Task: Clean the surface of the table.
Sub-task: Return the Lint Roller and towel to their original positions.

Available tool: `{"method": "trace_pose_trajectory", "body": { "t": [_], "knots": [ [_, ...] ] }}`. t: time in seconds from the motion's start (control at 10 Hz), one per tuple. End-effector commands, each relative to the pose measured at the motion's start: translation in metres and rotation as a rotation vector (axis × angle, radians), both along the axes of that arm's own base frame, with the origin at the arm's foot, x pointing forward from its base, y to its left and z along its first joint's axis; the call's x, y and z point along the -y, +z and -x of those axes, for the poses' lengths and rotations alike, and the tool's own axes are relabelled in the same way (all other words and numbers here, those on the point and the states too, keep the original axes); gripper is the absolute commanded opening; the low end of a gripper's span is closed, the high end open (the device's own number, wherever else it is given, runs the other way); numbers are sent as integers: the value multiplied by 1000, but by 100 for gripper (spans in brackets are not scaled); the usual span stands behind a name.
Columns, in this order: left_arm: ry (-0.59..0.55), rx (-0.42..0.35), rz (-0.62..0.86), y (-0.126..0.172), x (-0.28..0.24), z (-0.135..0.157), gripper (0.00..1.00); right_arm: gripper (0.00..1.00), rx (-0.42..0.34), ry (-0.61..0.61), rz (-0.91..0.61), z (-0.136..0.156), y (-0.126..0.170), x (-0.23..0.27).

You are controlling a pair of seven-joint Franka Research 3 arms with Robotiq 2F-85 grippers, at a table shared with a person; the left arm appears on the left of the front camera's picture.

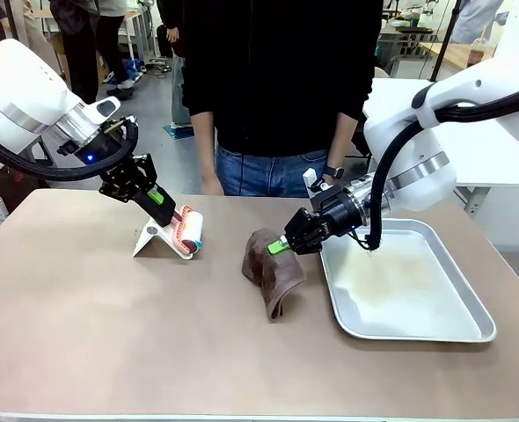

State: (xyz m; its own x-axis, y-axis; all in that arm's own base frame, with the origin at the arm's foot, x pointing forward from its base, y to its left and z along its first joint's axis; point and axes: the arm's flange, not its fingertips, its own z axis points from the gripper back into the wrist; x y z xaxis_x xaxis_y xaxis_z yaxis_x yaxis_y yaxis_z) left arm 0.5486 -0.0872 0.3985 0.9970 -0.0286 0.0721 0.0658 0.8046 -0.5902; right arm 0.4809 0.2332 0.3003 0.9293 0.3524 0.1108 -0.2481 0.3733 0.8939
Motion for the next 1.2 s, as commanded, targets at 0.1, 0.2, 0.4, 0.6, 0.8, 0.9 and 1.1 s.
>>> {"method": "trace_pose_trajectory", "body": {
  "t": [0.1, 0.2, 0.4, 0.6, 0.8, 0.9, 1.1],
  "knots": [
    [5, -10, -30, 0, 1, -3, 22, 8, 13, -13, 117, -4, 2, -6],
    [8, -13, -27, 0, 0, -3, 22, 8, 21, -11, 132, -4, 4, -8],
    [12, -13, -13, -2, -2, -1, 22, 8, 29, -27, 177, -6, 6, -9],
    [21, -15, -2, -2, -4, -1, 22, 8, 41, -37, 203, -6, 7, -10],
    [16, -15, 0, -3, -2, 0, 22, 46, 39, -47, 206, -6, 8, -11],
    [13, -18, 9, -3, -3, 1, 59, 65, 37, -50, 204, -6, 7, -10],
    [13, -20, 7, -1, -3, 1, 100, 100, 35, -63, 199, -7, 6, -9]
  ]
}}
